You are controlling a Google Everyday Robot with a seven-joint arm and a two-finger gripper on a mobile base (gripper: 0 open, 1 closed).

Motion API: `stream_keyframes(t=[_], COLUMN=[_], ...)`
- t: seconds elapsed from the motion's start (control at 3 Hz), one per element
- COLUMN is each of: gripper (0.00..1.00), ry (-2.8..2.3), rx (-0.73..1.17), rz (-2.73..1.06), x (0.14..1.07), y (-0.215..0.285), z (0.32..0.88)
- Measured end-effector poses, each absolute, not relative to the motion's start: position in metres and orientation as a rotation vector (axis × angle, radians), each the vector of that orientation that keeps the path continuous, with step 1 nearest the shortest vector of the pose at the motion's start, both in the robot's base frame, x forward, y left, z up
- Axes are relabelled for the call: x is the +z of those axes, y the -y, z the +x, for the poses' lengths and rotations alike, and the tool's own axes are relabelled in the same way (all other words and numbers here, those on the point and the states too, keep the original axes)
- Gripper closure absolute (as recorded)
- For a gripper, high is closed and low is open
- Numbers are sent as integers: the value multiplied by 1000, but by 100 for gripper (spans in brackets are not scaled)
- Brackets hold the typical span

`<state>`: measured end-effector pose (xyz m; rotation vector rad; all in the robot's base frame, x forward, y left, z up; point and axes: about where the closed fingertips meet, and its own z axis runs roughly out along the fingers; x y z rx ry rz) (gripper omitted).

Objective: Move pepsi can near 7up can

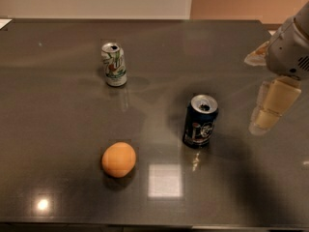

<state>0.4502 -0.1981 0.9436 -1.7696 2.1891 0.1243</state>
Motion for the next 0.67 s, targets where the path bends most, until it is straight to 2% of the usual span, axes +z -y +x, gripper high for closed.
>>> stream_keyframes(t=[0.67], gripper=[0], ry=[-2063], rx=[355], rz=[-1860], x=[917], y=[158], z=[435])
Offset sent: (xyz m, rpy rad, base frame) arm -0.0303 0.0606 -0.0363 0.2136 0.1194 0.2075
